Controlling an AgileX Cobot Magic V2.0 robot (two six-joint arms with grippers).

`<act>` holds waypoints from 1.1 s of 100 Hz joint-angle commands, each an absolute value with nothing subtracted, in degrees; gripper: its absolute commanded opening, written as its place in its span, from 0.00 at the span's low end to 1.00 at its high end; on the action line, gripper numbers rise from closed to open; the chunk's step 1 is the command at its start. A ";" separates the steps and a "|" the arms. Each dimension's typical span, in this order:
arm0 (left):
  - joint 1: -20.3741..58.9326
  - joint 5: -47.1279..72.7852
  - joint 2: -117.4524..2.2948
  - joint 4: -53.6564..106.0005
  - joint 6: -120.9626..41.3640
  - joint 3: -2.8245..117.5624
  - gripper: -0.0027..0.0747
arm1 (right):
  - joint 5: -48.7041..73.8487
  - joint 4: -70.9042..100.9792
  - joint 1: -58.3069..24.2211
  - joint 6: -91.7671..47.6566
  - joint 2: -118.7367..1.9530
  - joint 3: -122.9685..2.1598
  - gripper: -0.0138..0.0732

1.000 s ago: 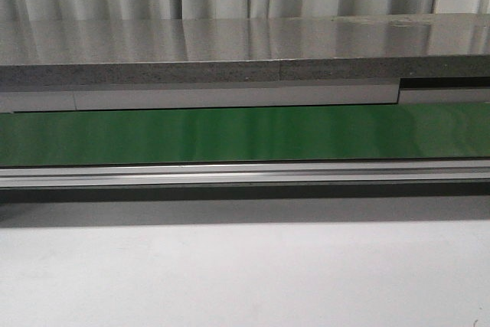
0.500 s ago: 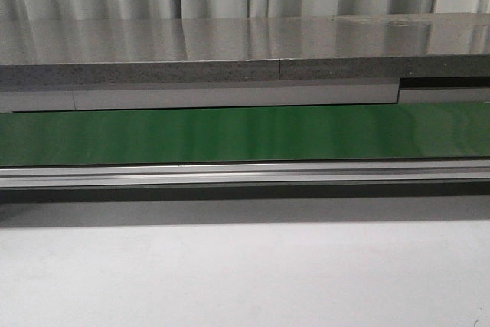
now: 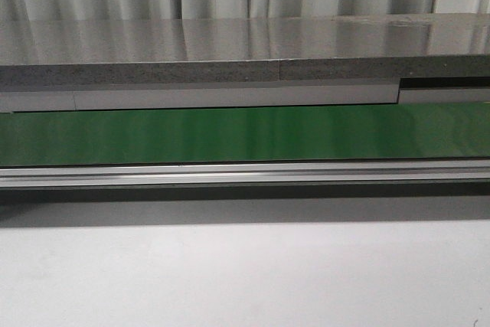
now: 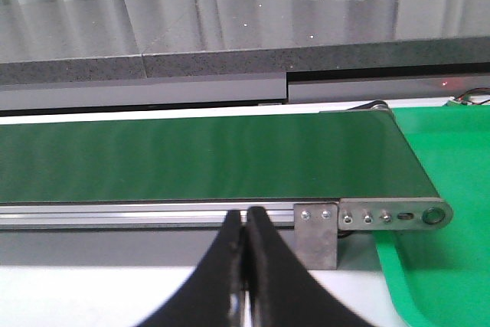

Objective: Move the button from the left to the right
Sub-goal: 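Move the left gripper down toward the yellow-capped button in the blue tray, then close the left gripper around the button's black body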

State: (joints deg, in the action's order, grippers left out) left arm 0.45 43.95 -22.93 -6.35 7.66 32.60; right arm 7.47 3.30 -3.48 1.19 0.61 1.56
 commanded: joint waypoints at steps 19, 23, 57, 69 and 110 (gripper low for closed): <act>0.48 50.11 -35.33 -6.40 8.27 41.20 0.01 | 2.34 3.35 -3.54 1.17 1.66 0.75 0.08; 0.48 50.11 -36.29 -6.40 8.27 41.20 0.01 | 2.34 3.35 -3.54 1.17 1.66 0.75 0.08; 0.48 50.34 -38.42 -6.40 8.27 41.20 0.01 | 2.34 3.35 -3.54 1.17 1.66 0.75 0.08; 0.48 51.09 -38.42 -6.25 8.27 41.20 0.10 | 2.34 3.35 -3.54 1.17 1.66 0.75 0.08; 0.48 51.62 -38.42 -6.54 8.27 41.20 0.95 | 2.34 3.35 -3.54 1.17 1.66 0.75 0.08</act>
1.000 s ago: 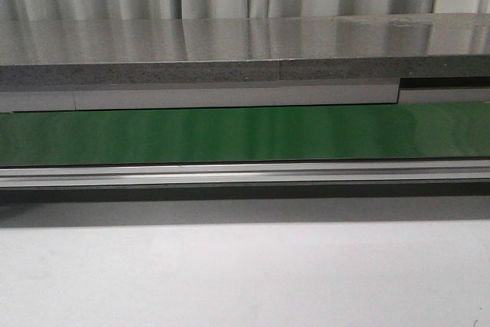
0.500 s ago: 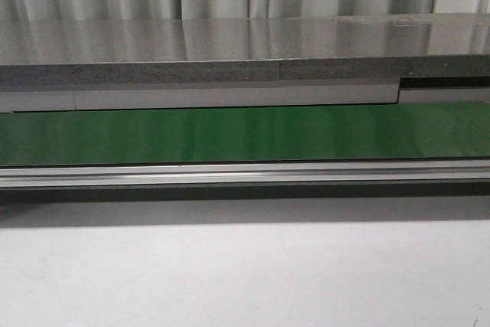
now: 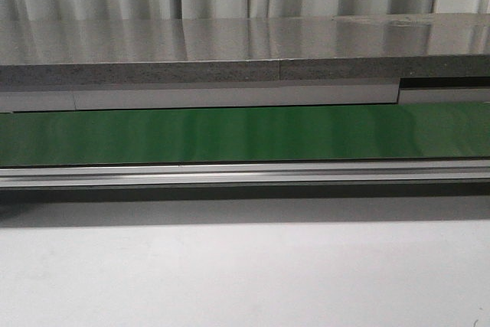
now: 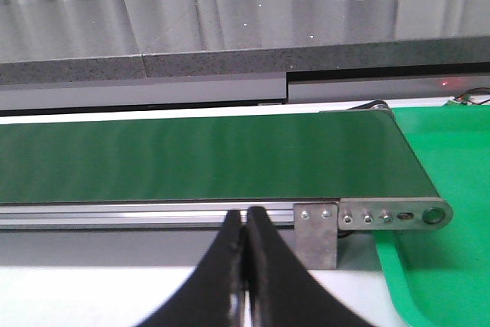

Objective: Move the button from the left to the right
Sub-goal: 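Close the left gripper around the button's black body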

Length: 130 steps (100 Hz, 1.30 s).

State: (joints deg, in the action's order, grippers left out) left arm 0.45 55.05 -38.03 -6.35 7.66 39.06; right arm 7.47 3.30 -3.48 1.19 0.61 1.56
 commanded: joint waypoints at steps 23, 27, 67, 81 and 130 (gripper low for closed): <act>0.48 50.26 -39.59 -4.71 10.51 42.38 0.84 | 2.34 3.35 -3.54 1.17 1.66 0.75 0.08; 0.48 50.53 -40.38 -5.79 11.41 43.14 0.82 | 2.34 3.35 -3.54 1.17 1.66 0.75 0.08; -10.14 53.17 -59.87 -11.08 9.63 59.10 0.78 | 2.34 3.35 -3.54 1.17 1.66 0.75 0.08; -14.26 53.82 -68.48 -10.41 6.18 63.69 0.78 | 2.34 3.35 -3.54 1.17 1.66 0.75 0.08; -17.19 55.89 -95.10 -7.70 3.64 76.06 0.78 | 2.34 3.35 -3.54 1.17 1.66 0.75 0.08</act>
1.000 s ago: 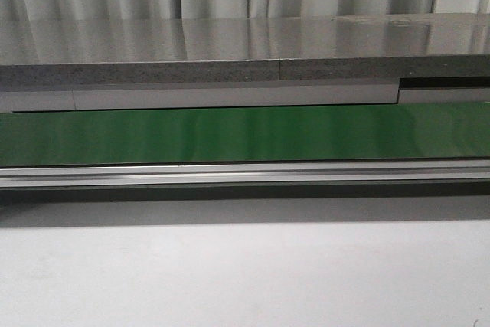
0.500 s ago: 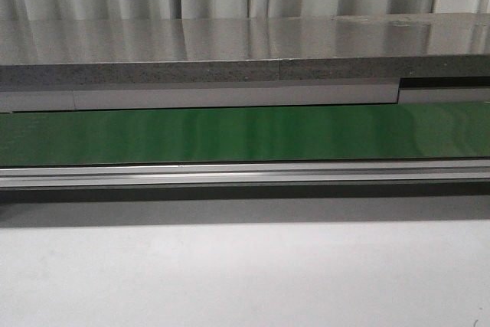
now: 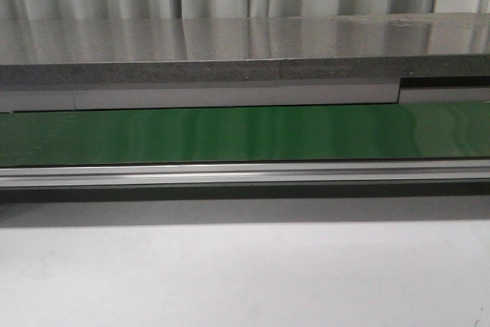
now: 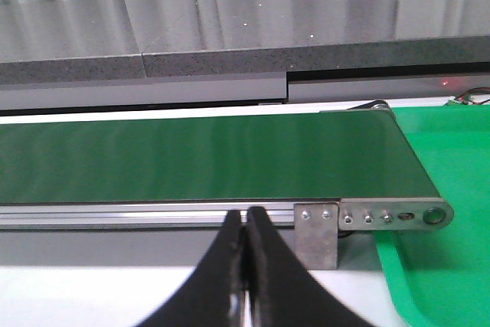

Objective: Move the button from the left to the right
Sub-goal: 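Close the left gripper around the button's black body, then lift the button and set it on the green belt, open left gripper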

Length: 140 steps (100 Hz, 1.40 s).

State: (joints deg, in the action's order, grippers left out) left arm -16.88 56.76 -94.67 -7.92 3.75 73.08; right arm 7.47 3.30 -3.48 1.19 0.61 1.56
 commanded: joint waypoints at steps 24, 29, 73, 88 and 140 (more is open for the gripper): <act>-18.59 54.65 -99.43 -7.81 3.52 77.62 0.78 | 2.34 3.35 -3.54 1.17 1.66 0.75 0.08; -19.34 54.14 -99.76 -7.36 3.52 77.62 0.78 | 2.34 3.35 -3.54 1.17 1.66 0.75 0.08; -20.34 52.62 -104.36 -5.91 3.21 77.65 0.78 | 2.34 3.35 -3.54 1.17 1.66 0.75 0.08; -20.34 51.28 -105.66 -5.83 3.21 77.65 0.76 | 2.34 3.35 -3.54 1.17 1.66 0.75 0.08; -20.34 50.09 -110.33 -5.53 3.21 77.65 0.73 | 2.34 3.35 -3.54 1.17 1.66 0.75 0.08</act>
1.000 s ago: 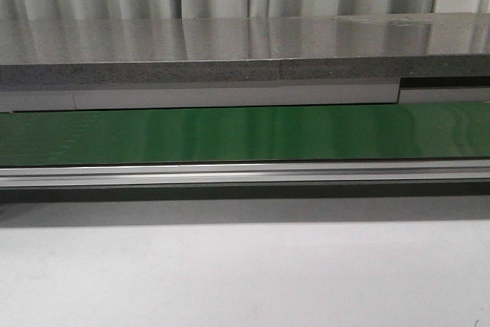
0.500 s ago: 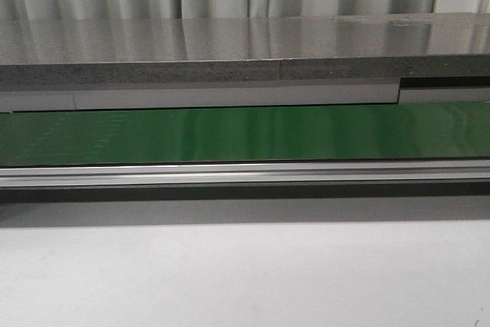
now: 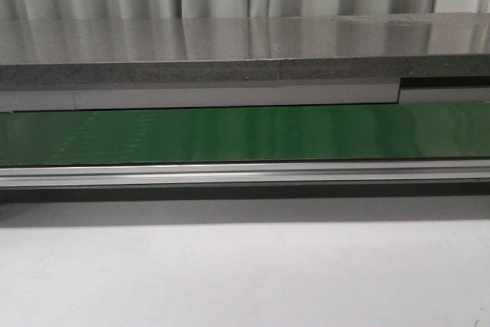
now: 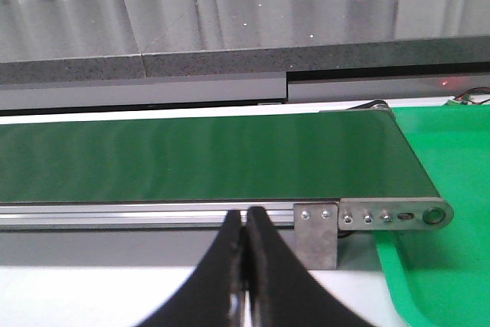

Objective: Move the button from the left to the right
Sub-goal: 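Lift the button and set it on the green belt, open left gripper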

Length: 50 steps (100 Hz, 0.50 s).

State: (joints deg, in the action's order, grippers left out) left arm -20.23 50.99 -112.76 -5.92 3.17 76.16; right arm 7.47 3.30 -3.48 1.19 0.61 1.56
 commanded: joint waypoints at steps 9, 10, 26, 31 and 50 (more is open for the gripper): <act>-20.34 50.09 -110.44 -5.53 3.21 77.65 0.67 | 2.34 3.35 -3.54 1.17 1.66 0.75 0.08; -20.34 50.09 -110.44 -5.44 3.21 77.65 0.66 | 2.34 3.35 -3.54 1.17 1.66 0.75 0.08; -20.34 49.97 -110.44 -5.44 3.21 77.65 0.38 | 2.34 3.35 -3.54 1.17 1.66 0.75 0.08; -20.34 49.97 -110.44 -5.44 3.21 77.65 0.29 | 2.34 3.35 -3.54 1.17 1.66 0.75 0.08; -20.34 51.47 -110.44 -5.44 3.21 78.40 0.04 | 2.34 3.35 -3.54 1.17 1.66 0.75 0.08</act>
State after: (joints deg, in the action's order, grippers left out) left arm -20.23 50.74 -112.85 -5.71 3.17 76.45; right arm 7.47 3.30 -3.48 1.19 0.61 1.56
